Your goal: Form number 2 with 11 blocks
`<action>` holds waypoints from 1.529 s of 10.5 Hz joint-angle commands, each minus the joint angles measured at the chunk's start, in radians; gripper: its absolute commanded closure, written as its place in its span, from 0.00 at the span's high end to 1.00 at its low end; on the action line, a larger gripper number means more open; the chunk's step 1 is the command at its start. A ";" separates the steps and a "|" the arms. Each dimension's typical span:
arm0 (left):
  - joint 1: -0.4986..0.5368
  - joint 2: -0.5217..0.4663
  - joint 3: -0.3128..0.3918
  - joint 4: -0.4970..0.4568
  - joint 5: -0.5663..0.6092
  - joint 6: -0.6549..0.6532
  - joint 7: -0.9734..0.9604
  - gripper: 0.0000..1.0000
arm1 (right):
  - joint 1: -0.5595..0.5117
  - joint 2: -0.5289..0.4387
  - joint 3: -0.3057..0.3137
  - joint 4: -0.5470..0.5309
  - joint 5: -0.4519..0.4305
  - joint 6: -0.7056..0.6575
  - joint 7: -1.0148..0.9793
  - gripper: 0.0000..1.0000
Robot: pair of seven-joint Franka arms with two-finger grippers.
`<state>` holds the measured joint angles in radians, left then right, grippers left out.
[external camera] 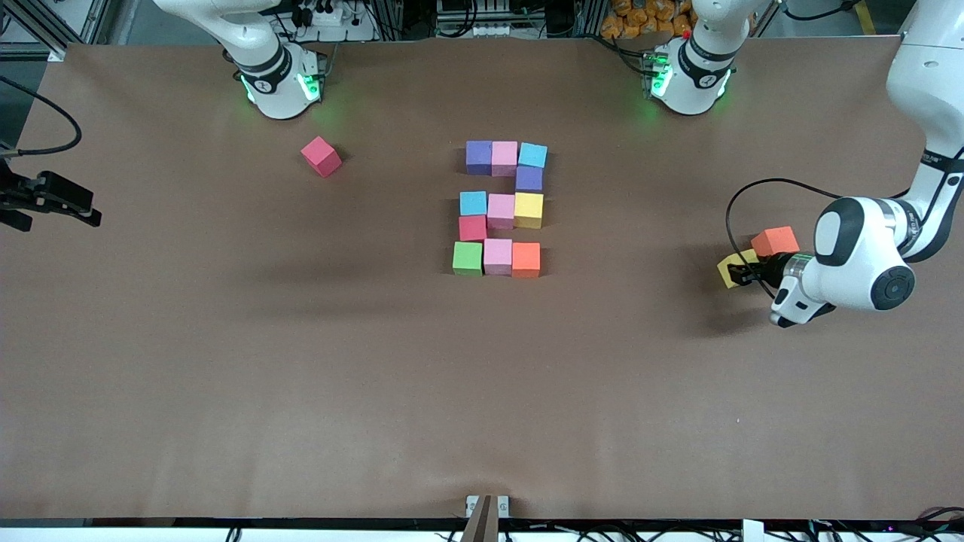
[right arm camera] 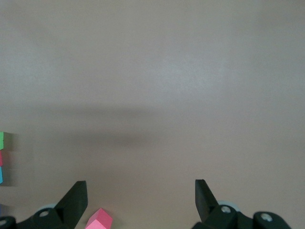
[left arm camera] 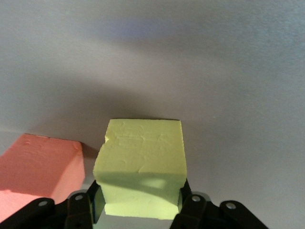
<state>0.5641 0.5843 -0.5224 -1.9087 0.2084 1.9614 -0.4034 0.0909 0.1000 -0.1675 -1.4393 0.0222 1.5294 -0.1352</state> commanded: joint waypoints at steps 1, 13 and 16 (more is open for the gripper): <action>-0.059 -0.029 -0.008 0.028 0.016 -0.051 -0.080 0.24 | -0.002 -0.008 0.002 -0.013 0.015 0.009 -0.009 1.00; -0.188 -0.028 -0.039 0.230 0.005 -0.265 -0.141 0.22 | -0.003 -0.010 0.002 -0.013 0.015 0.009 -0.009 1.00; -0.171 -0.024 -0.033 0.229 0.009 -0.265 -0.129 0.27 | -0.003 -0.008 0.002 -0.013 0.015 0.011 -0.009 1.00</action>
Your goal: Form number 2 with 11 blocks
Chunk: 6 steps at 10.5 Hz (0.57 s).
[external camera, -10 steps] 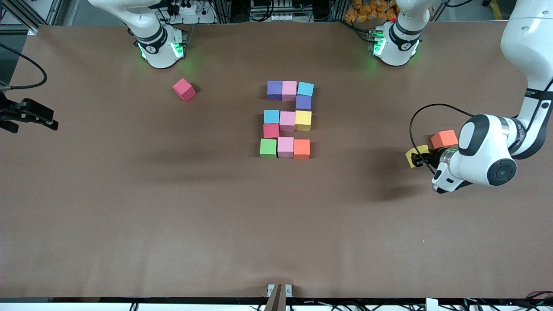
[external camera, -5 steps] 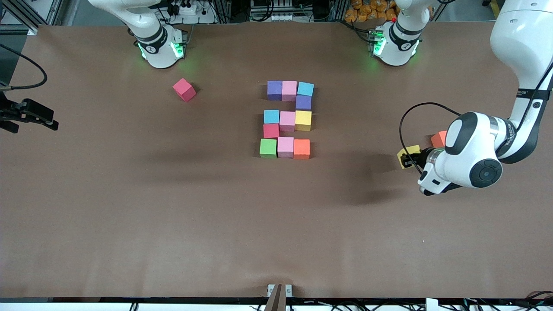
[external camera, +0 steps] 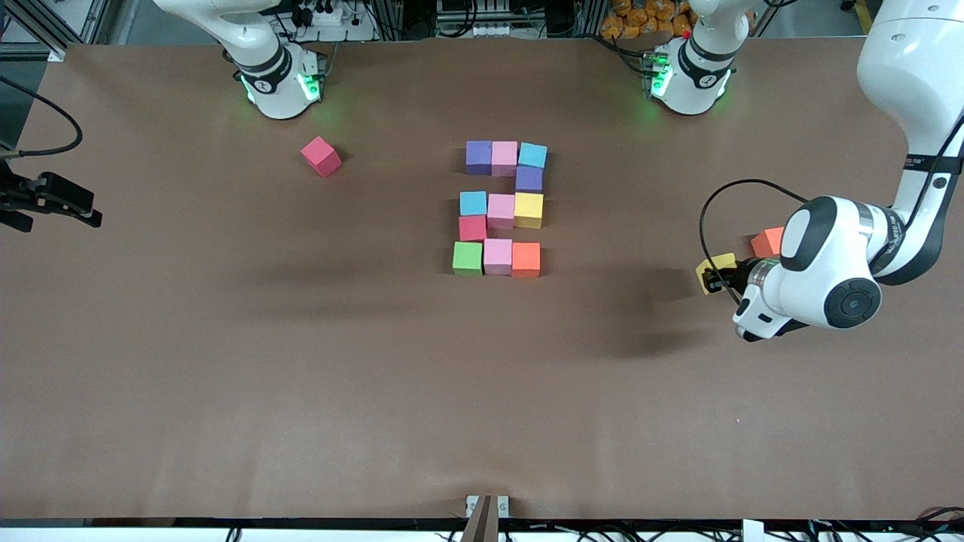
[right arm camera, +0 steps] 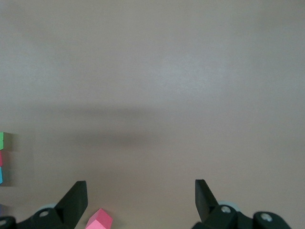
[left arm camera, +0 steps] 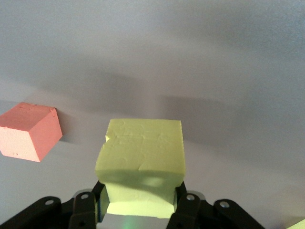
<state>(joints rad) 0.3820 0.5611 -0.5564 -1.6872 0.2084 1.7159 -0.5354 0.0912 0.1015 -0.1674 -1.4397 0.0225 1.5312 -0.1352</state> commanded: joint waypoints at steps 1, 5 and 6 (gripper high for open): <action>0.024 0.011 0.022 0.009 0.025 -0.016 0.009 0.34 | -0.004 -0.009 0.002 -0.013 0.014 0.009 -0.009 1.00; 0.032 0.040 0.055 0.079 0.049 -0.009 0.006 1.00 | -0.004 -0.011 0.002 -0.013 0.014 0.009 -0.009 1.00; 0.031 0.019 0.049 0.107 0.048 -0.025 0.002 1.00 | -0.004 -0.009 0.002 -0.013 0.016 0.010 -0.009 1.00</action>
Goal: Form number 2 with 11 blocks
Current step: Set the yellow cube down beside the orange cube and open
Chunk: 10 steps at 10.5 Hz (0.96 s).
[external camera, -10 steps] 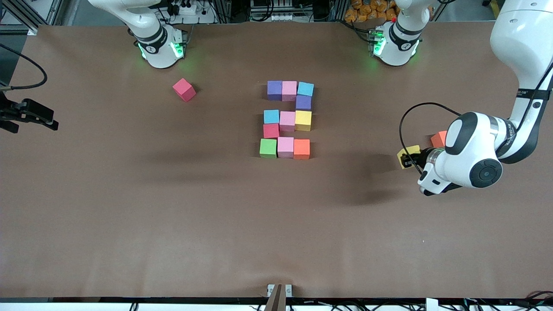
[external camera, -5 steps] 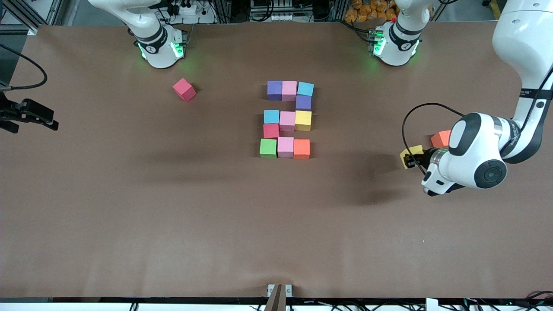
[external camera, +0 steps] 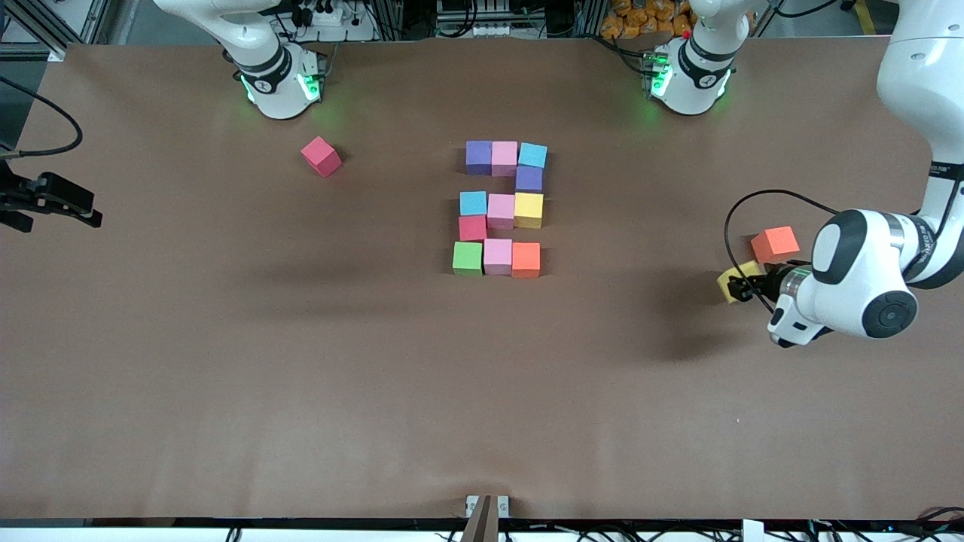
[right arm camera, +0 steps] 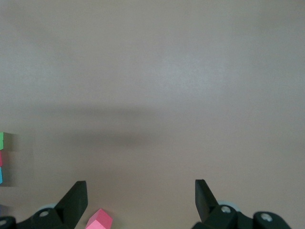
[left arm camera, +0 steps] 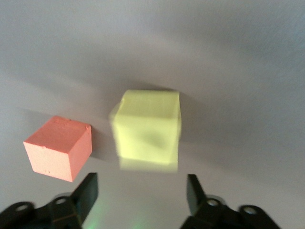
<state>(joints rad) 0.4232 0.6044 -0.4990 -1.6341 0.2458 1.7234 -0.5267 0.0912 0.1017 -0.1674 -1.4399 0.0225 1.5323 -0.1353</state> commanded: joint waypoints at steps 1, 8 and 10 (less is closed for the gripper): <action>-0.011 -0.066 -0.012 0.060 0.012 -0.045 -0.004 1.00 | -0.005 -0.010 0.002 -0.013 0.016 0.020 -0.007 1.00; -0.006 -0.313 -0.056 0.253 -0.020 -0.194 0.059 1.00 | -0.011 -0.011 0.002 -0.013 0.017 0.020 -0.009 1.00; -0.001 -0.377 -0.050 0.258 -0.026 -0.192 0.119 1.00 | -0.013 -0.011 0.000 -0.011 0.016 0.017 -0.009 1.00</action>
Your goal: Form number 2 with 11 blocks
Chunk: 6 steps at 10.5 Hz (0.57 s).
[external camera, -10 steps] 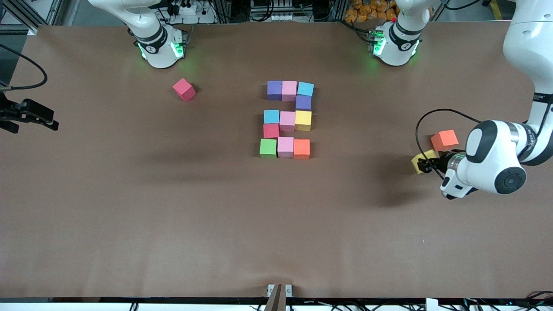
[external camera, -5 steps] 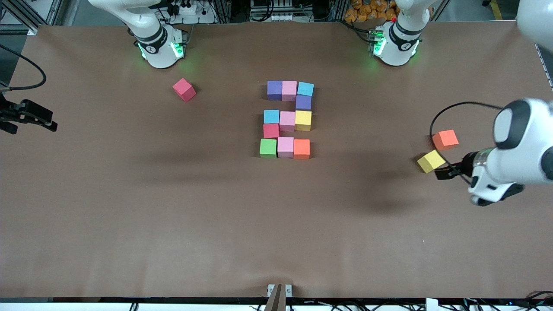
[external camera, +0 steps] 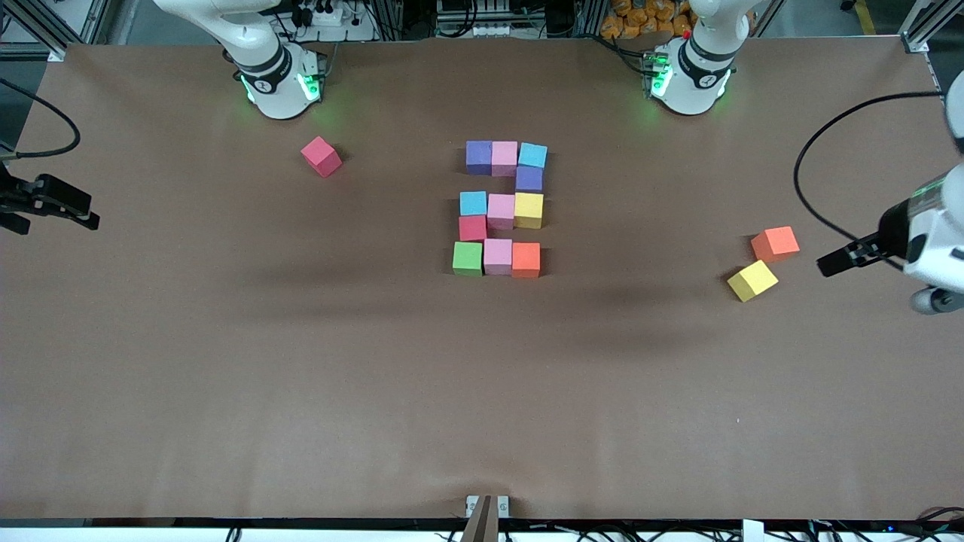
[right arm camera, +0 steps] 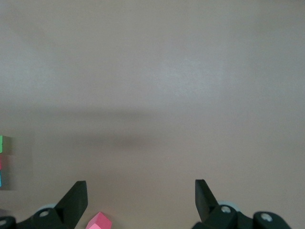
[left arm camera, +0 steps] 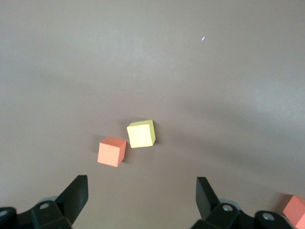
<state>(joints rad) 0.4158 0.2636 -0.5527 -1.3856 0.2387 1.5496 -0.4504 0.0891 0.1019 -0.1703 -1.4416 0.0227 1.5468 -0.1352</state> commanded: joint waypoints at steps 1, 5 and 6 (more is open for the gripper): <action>0.015 -0.053 0.002 0.008 -0.022 -0.019 0.044 1.00 | -0.011 -0.013 0.003 -0.010 0.016 -0.001 -0.009 1.00; -0.083 -0.186 0.147 -0.022 -0.149 -0.011 0.120 1.00 | -0.017 -0.011 0.000 -0.010 -0.001 0.009 -0.012 1.00; -0.227 -0.216 0.309 -0.041 -0.157 -0.014 0.163 1.00 | -0.034 -0.011 0.000 -0.010 0.006 0.015 -0.012 1.00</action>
<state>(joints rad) 0.3360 0.1242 -0.4178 -1.3727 0.1158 1.5402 -0.3465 0.0849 0.1017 -0.1769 -1.4427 0.0210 1.5519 -0.1352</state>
